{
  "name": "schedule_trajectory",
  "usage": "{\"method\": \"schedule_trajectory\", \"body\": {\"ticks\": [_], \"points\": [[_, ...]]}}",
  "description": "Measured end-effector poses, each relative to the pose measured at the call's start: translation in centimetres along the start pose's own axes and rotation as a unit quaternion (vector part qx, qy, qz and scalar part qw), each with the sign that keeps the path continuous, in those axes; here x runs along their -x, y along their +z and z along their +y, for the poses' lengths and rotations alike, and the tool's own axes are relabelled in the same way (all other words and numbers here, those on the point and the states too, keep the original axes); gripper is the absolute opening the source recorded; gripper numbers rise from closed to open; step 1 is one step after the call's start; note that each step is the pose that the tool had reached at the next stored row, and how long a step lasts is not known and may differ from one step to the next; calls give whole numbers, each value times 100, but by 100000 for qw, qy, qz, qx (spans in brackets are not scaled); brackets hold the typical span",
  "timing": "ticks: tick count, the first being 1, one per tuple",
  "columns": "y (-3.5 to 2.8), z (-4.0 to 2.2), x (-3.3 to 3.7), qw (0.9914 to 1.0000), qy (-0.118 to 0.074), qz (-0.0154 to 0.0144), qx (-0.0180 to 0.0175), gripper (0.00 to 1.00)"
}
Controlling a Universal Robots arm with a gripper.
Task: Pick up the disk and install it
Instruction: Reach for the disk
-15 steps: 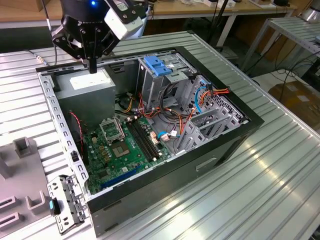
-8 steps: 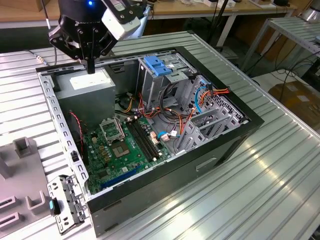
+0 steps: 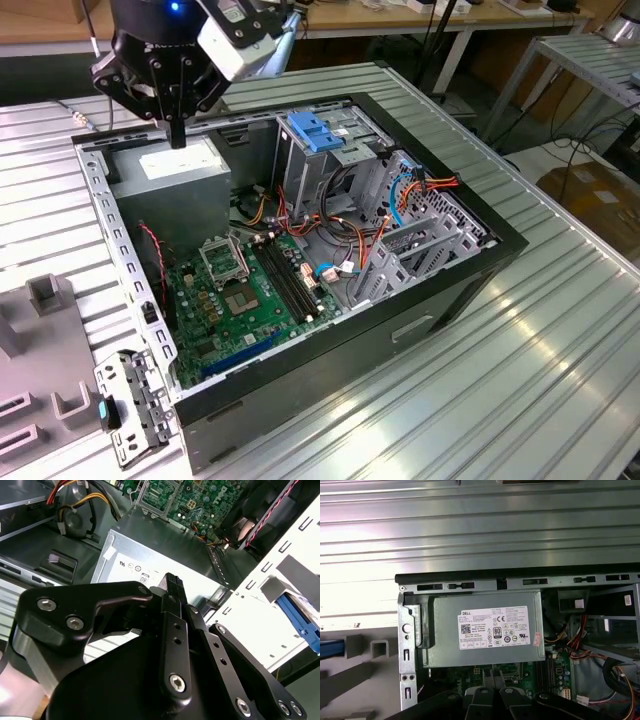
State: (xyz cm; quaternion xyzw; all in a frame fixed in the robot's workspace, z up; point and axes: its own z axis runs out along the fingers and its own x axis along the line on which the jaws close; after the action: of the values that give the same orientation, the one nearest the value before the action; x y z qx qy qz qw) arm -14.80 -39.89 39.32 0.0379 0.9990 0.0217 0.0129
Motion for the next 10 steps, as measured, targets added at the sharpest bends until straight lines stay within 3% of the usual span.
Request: {"method": "schedule_trajectory", "body": {"ticks": [10], "points": [[-1,-5,-61,100000,-1,3,-1,11]]}}
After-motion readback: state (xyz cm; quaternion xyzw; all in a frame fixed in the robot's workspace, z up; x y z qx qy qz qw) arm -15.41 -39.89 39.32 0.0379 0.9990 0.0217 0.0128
